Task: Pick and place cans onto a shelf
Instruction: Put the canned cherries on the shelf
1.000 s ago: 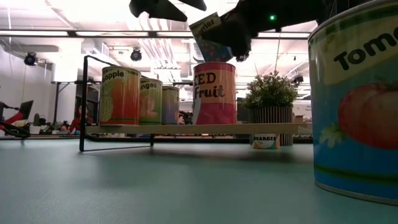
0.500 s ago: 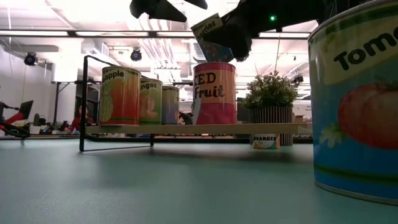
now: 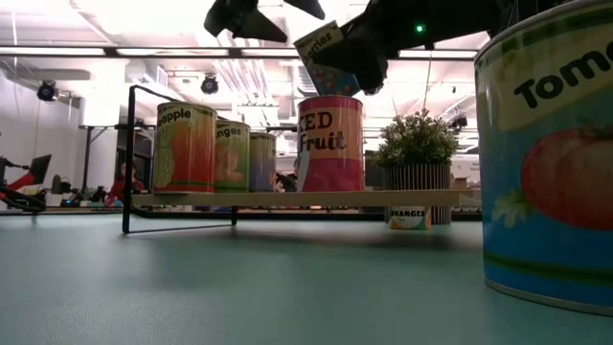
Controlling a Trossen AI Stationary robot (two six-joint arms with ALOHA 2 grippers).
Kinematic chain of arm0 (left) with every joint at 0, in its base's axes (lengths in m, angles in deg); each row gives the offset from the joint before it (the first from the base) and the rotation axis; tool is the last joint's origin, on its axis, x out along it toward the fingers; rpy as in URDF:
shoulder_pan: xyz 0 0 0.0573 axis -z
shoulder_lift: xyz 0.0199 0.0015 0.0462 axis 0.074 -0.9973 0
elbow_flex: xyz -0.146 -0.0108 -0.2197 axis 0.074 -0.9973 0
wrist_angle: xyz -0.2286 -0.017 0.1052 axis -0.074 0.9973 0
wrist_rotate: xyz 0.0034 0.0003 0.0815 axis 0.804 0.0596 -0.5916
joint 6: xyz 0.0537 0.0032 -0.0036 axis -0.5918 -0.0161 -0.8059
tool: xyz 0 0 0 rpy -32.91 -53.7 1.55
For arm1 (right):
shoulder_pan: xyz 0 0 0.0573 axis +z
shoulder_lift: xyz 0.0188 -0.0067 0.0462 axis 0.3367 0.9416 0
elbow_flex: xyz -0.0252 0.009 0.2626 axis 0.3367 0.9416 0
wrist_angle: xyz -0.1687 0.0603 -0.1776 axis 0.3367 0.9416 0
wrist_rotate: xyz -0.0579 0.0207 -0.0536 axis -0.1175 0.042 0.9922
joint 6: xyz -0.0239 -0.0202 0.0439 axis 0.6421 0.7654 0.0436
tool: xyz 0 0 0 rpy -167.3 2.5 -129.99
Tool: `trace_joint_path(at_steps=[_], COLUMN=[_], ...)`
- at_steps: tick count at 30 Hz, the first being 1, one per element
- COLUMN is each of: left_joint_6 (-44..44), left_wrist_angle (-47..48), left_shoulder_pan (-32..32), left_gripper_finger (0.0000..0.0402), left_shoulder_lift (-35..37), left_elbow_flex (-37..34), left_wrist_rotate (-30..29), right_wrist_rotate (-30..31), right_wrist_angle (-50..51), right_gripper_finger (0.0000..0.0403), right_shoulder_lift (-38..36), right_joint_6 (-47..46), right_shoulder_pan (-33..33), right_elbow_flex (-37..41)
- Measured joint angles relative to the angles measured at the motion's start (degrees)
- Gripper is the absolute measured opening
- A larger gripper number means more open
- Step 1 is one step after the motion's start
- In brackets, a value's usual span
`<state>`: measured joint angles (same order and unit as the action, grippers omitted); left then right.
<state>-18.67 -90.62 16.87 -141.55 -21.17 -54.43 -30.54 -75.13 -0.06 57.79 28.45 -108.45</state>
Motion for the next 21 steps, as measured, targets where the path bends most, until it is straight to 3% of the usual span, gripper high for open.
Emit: trace_joint_path(at_steps=[4,10,21], left_joint_6=[-1.66,-4.52,-5.94], left_wrist_angle=[-4.65,-9.42,-9.27], left_shoulder_pan=[-0.55,-1.41,-1.65], left_gripper_finger=[0.0374,0.0374,0.0374], left_shoulder_lift=[-1.87,-5.02,-5.55], left_elbow_flex=[0.01,-0.01,-0.01], left_wrist_rotate=[5.98,4.95,1.7], right_wrist_rotate=[0.01,0.65,0.1], right_wrist_angle=[0.02,0.04,-0.02], right_gripper_finger=[0.0299,0.0299,0.0299], right_shoulder_lift=[0.0,0.0,0.33], right_joint_6=[0.02,-0.17,0.37], right_shoulder_pan=[0.0,-0.07,-0.07], right_elbow_flex=[0.0,0.0,0.0])
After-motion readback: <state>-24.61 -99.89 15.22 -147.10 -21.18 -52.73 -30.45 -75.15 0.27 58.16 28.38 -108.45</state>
